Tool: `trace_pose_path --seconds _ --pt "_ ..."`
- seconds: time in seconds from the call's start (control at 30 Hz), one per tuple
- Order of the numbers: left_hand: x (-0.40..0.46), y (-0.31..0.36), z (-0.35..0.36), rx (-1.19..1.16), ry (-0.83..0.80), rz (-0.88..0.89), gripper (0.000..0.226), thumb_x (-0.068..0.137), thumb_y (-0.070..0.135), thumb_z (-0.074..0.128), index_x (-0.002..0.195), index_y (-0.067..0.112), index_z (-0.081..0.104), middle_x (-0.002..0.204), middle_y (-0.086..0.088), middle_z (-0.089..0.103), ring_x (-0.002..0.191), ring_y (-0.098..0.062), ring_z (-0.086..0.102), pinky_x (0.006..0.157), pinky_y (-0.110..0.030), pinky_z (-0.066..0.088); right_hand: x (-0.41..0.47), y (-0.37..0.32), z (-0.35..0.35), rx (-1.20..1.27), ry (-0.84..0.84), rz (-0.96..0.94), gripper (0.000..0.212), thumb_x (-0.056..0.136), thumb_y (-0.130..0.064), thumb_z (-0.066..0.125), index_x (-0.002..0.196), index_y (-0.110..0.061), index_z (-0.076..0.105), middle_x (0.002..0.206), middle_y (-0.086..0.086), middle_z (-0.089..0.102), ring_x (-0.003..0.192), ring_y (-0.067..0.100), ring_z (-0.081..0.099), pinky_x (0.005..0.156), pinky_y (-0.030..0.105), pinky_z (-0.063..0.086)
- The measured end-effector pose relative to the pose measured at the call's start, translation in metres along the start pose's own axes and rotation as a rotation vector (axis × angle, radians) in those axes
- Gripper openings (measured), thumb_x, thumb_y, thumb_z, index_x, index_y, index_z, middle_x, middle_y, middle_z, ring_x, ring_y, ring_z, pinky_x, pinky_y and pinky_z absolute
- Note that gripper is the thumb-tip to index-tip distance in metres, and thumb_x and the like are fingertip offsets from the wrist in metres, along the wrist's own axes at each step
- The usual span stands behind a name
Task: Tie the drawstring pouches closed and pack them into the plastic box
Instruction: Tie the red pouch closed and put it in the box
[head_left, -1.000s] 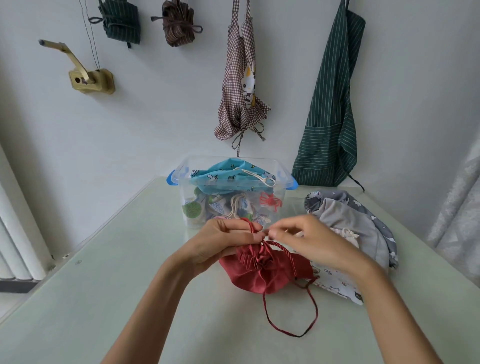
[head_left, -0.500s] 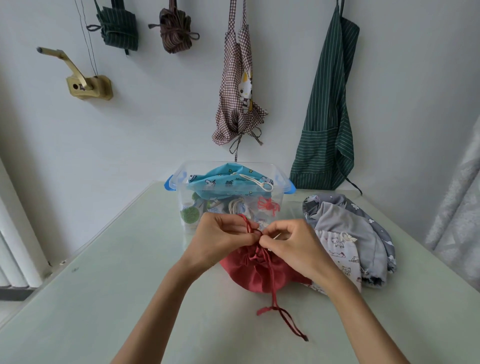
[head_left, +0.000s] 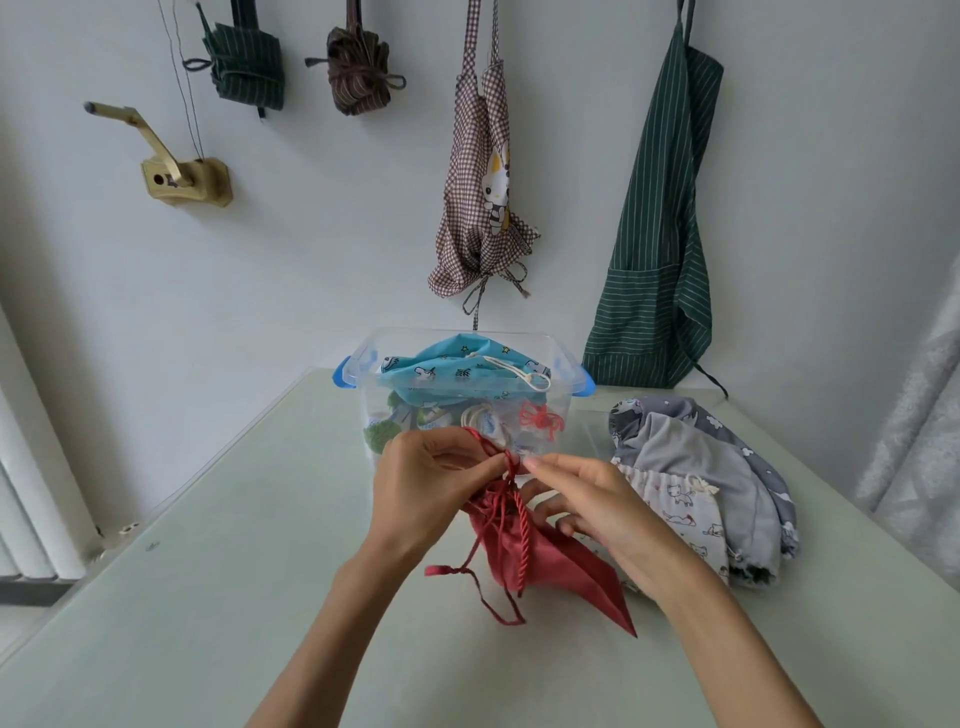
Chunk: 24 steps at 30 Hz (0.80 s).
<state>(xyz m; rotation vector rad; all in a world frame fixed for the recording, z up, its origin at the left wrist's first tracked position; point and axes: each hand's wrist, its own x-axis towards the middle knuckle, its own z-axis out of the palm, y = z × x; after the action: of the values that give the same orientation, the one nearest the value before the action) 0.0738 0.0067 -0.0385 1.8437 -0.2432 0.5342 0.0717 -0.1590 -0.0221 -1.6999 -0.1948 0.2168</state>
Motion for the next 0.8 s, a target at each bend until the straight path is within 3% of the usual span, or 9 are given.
trace_pose_path --seconds 0.23,0.33,0.43,0.53,0.6,0.73,0.8 --pt "0.001 0.002 0.002 -0.099 -0.069 -0.023 0.009 0.076 0.017 0.075 0.08 0.009 0.078 0.071 -0.003 0.075 0.066 -0.016 0.072 0.063 -0.029 0.058 0.006 0.008 0.003 0.071 0.138 -0.093 0.01 0.089 -0.016 0.062 0.094 -0.013 0.07 0.071 -0.003 0.066 0.052 0.0 0.053 0.048 0.008 0.038" --pt "0.003 0.001 -0.001 -0.164 -0.056 -0.044 0.013 0.079 0.015 0.072 0.088 0.007 0.077 0.076 -0.003 0.076 0.069 -0.008 0.07 0.065 -0.017 0.052 0.011 0.013 -0.002 -0.309 0.368 -0.401 0.008 0.094 -0.019 0.053 0.09 -0.02 0.06 0.077 -0.01 0.06 0.061 -0.004 0.053 0.059 0.007 0.038" --pt "0.008 -0.006 -0.009 -0.108 -0.006 -0.079 0.01 0.078 0.022 0.074 0.084 0.017 0.079 0.079 0.006 0.076 0.076 -0.005 0.069 0.071 -0.014 0.052 0.016 0.022 -0.013 -0.867 0.558 -0.687 0.007 0.093 -0.012 0.052 0.089 -0.015 0.057 0.086 -0.006 0.057 0.068 0.01 0.05 0.067 0.022 0.035" --pt "0.009 -0.009 -0.012 -0.08 -0.044 -0.118 0.003 0.077 0.02 0.075 0.078 0.018 0.077 0.076 0.007 0.075 0.072 -0.003 0.07 0.066 -0.01 0.05 0.019 0.033 -0.023 -1.045 0.554 -0.682 0.008 0.091 -0.01 0.055 0.086 -0.015 0.058 0.084 -0.004 0.057 0.072 0.016 0.052 0.069 0.027 0.034" --pt "0.009 -0.01 -0.012 -0.077 -0.059 -0.129 0.002 0.077 0.017 0.075 0.076 0.016 0.076 0.074 0.006 0.075 0.068 -0.002 0.069 0.064 -0.01 0.05 0.017 0.033 -0.019 -0.792 0.464 -0.517 0.011 0.094 -0.013 0.052 0.086 -0.017 0.058 0.084 -0.007 0.057 0.074 0.01 0.051 0.069 0.02 0.035" --pt "0.009 -0.013 -0.01 -0.113 -0.074 -0.147 0.008 0.078 0.014 0.073 0.07 0.015 0.074 0.066 0.008 0.073 0.06 0.001 0.065 0.06 -0.009 0.048 0.012 0.011 -0.004 0.64 0.012 0.041 0.02 0.091 -0.013 0.049 0.071 -0.014 0.055 0.063 -0.003 0.049 0.061 0.012 0.046 0.064 0.023 0.037" --pt "0.009 -0.012 -0.005 -0.124 -0.085 -0.149 0.012 0.079 0.011 0.072 0.068 0.014 0.072 0.061 0.009 0.071 0.055 0.004 0.061 0.057 -0.008 0.045 0.01 0.008 -0.004 0.849 -0.126 0.096 0.008 0.076 -0.016 0.056 0.068 -0.015 0.053 0.063 -0.003 0.042 0.061 0.014 0.043 0.067 0.025 0.036"
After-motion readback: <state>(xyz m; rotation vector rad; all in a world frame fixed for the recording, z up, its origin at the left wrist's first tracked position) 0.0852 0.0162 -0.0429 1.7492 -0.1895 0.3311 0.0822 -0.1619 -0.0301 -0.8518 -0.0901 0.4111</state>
